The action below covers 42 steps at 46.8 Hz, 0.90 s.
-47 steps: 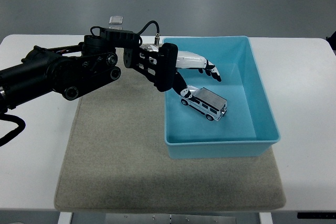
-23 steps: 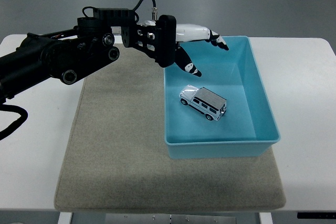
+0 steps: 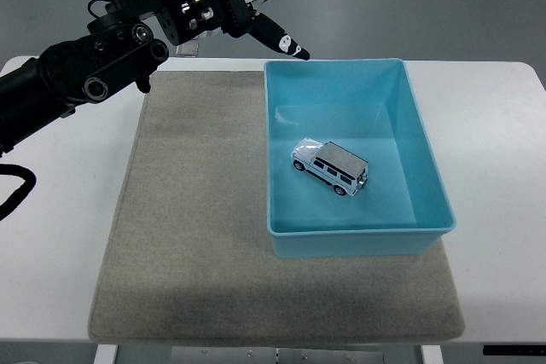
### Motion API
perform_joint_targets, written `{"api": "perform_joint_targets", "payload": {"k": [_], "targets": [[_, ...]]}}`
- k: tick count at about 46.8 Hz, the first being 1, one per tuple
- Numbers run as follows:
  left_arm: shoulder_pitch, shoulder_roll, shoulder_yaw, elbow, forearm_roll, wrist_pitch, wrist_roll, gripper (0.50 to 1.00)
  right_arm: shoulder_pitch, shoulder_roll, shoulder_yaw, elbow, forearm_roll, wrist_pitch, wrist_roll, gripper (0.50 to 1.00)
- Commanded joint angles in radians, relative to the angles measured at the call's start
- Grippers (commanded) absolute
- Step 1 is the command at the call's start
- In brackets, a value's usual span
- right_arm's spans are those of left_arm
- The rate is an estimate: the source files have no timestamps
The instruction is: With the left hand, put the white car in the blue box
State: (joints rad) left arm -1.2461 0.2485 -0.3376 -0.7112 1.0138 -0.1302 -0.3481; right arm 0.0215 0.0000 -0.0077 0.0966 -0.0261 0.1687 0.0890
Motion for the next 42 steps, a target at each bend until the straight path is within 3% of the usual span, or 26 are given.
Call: {"api": "perform_joint_targets", "payload": {"k": [1, 25, 36, 42], "targets": [[0.008, 0.000, 0.002, 0.053, -0.098, 0.000, 0.000, 0.999, 0.000, 0.000, 0.000, 0.000, 0.000, 0.000, 0.000, 0.936], [0.043, -0.017, 0.002, 0.272, -0.869, -0.002, 0.018, 0.999, 0.000, 0.000, 0.000, 0.000, 0.000, 0.000, 0.000, 0.936], [0.082, -0.057, -0.012, 0.334, -1.152, -0.019, 0.031, 1.000, 0.000, 0.000, 0.000, 0.000, 0.000, 0.000, 0.000, 0.936], [0.091, -0.058, -0.012, 0.351, -1.209, -0.026, 0.031, 1.000, 0.000, 0.000, 0.000, 0.000, 0.000, 0.000, 0.000, 0.936]]}}
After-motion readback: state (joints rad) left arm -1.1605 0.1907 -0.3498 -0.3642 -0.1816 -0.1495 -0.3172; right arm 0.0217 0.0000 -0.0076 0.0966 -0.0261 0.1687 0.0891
